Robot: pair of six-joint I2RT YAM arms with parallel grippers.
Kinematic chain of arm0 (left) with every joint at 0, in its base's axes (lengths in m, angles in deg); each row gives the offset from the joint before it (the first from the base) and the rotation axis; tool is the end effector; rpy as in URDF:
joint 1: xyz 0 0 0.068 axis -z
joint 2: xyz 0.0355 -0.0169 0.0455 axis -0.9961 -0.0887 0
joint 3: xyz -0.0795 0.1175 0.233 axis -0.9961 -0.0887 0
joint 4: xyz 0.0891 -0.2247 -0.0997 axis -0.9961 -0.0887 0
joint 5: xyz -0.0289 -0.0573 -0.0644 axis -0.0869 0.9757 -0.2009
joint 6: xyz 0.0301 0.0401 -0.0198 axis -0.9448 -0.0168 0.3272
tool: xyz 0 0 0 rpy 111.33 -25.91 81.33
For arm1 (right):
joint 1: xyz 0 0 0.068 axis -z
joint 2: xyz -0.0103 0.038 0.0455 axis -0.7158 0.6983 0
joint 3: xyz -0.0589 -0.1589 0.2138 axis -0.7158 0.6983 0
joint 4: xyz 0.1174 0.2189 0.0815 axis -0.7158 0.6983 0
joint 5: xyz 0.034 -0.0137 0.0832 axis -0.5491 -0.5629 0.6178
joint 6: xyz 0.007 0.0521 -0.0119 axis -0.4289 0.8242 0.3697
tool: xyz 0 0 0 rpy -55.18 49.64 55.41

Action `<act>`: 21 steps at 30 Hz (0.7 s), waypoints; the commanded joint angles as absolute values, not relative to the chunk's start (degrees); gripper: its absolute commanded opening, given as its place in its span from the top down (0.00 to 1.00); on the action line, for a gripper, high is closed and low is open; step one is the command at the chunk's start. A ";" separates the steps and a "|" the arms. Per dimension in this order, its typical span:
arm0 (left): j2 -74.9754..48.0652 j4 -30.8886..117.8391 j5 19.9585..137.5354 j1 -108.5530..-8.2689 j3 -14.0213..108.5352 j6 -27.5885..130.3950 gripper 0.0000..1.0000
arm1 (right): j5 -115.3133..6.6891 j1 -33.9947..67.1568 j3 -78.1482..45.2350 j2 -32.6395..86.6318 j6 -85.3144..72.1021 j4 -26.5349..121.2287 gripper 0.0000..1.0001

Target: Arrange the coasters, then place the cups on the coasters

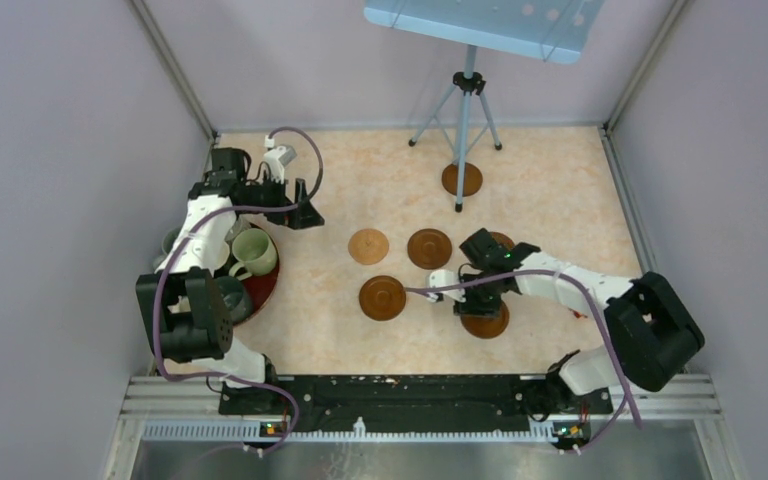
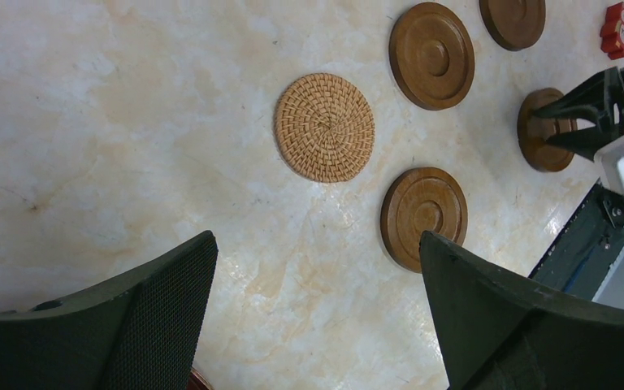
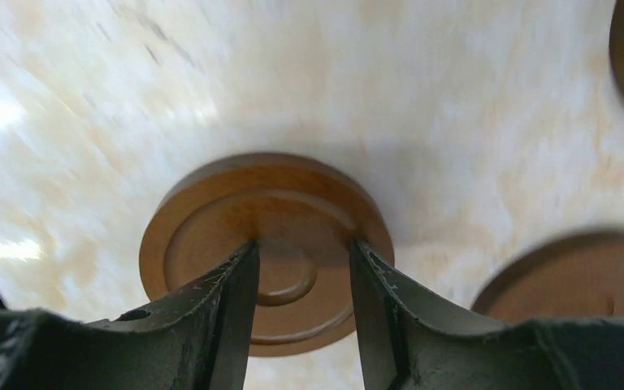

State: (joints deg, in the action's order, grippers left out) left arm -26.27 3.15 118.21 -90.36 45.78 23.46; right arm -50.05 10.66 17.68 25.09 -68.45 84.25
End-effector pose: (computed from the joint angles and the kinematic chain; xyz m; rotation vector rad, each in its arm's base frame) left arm 0.3197 0.0041 0.2798 0.5254 2.2377 -0.8564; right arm 0.1830 0.1374 0.1654 -2.0387 1.9815 0.2277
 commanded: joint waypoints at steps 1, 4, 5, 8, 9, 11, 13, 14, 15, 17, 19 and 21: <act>-26.79 3.80 119.85 -90.10 48.71 24.48 0.01 | -39.23 3.71 15.06 33.27 -57.76 86.84 0.55; -27.02 3.46 119.77 -90.10 49.28 24.53 0.01 | -35.99 2.73 9.30 37.18 -55.38 86.07 0.55; -27.07 3.29 119.71 -90.10 49.53 24.46 0.01 | -34.96 2.72 8.12 37.41 -54.93 86.38 0.54; -26.84 2.97 119.78 -90.10 49.95 24.28 0.01 | -34.20 3.46 7.15 34.06 -53.36 86.34 0.50; -26.82 3.01 119.87 -90.10 49.92 24.38 0.01 | -33.14 4.53 7.10 32.31 -52.76 86.42 0.48; -27.03 3.40 120.41 -90.10 49.59 24.93 0.01 | -28.82 8.22 6.36 28.68 -51.57 87.18 0.42; -27.34 4.08 121.26 -90.10 49.09 25.55 0.01 | -23.20 14.05 5.49 25.72 -50.65 88.52 0.37; -27.44 4.56 121.54 -90.10 48.82 25.88 0.01 | -21.68 16.57 5.30 24.25 -50.61 88.95 0.35; -27.69 4.94 121.68 -90.10 48.65 26.07 0.01 | -20.54 18.95 5.27 22.94 -50.82 89.23 0.34; -28.09 5.03 121.90 -90.05 48.84 26.26 0.01 | -18.93 23.75 5.74 20.40 -51.18 89.22 0.33; -28.16 5.11 121.86 -90.10 49.09 26.27 0.01 | -18.05 28.75 5.85 19.29 -50.66 88.02 0.33; -28.06 5.31 121.81 -90.09 49.01 26.23 0.01 | -19.06 34.19 5.53 19.68 -47.30 83.95 0.33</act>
State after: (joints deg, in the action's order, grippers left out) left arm -27.91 3.66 120.05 -90.36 47.79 25.56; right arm -23.47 26.83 7.67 20.92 -51.16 88.16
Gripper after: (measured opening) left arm 0.987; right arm 0.673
